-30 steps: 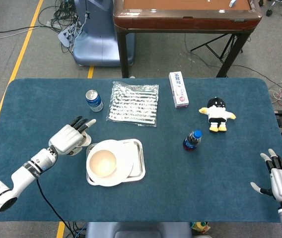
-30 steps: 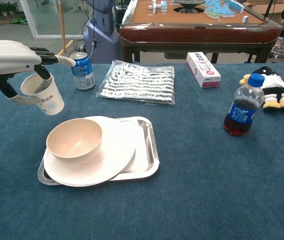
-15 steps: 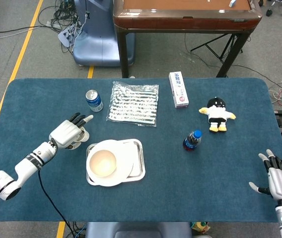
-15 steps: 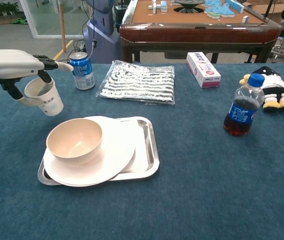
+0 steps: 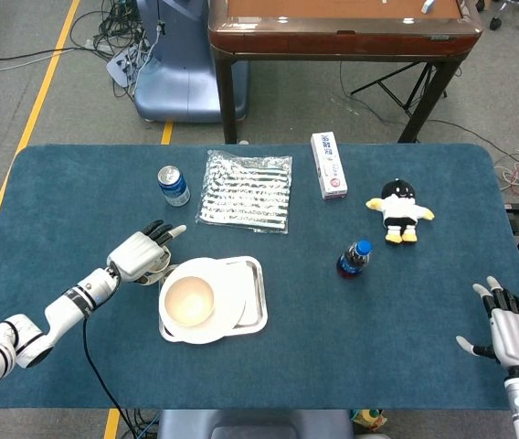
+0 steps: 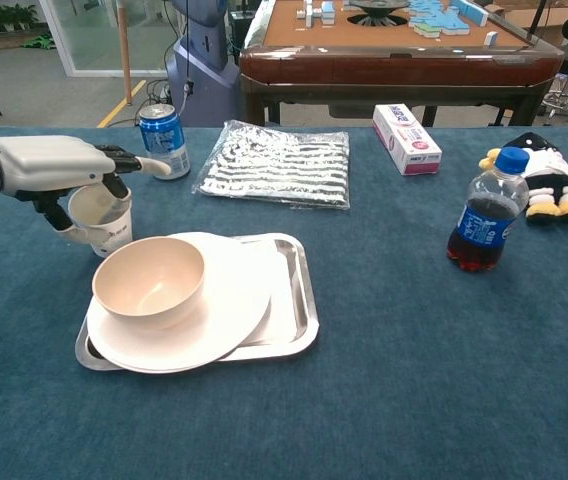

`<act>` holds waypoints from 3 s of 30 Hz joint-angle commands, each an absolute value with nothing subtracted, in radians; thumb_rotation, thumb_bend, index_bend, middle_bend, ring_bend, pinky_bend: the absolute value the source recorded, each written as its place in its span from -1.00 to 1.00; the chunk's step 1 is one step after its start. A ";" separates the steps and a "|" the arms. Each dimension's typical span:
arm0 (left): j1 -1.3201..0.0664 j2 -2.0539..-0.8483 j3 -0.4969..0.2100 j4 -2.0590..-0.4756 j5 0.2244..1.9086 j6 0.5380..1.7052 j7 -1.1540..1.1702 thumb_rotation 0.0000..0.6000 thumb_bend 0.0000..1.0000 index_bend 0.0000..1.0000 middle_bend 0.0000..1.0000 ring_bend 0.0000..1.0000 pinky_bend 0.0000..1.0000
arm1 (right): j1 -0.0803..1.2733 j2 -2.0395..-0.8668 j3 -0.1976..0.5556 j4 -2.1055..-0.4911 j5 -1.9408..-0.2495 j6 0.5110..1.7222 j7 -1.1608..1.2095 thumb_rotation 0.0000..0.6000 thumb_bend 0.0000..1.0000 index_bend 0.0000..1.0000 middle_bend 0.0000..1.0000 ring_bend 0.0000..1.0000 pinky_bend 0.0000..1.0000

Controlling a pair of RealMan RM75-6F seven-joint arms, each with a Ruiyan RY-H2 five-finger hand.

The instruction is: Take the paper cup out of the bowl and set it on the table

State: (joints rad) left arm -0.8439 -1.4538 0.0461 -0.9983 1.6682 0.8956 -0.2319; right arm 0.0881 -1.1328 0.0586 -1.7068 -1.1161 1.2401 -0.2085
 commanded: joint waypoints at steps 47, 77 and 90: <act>-0.645 -1.068 0.020 -1.518 1.506 1.133 0.019 1.00 -0.36 -0.64 -1.00 -1.00 -1.00 | 0.066 -1.114 0.015 -1.758 -1.233 1.311 -0.196 1.00 -0.51 -1.00 -1.00 -1.00 -1.00; -0.349 -1.151 0.016 -1.528 1.480 1.383 -0.055 1.00 -0.36 -1.00 -1.00 -1.00 -1.00 | 0.006 -1.105 -0.042 -1.786 -1.420 1.417 -0.193 1.00 -0.51 -1.00 -1.00 -1.00 -1.00; -0.334 -1.143 0.000 -1.538 1.507 1.378 -0.048 1.00 -0.36 -1.00 -1.00 -1.00 -1.00 | -0.018 -1.114 -0.027 -1.783 -1.423 1.466 -0.217 1.00 -0.51 -1.00 -1.00 -1.00 -1.00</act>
State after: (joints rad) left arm -0.3341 -1.1424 0.0000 -1.5380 1.5064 1.3810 -0.0499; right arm -0.0171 -1.1140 -0.0270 -1.7835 -1.4225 1.4654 -0.2167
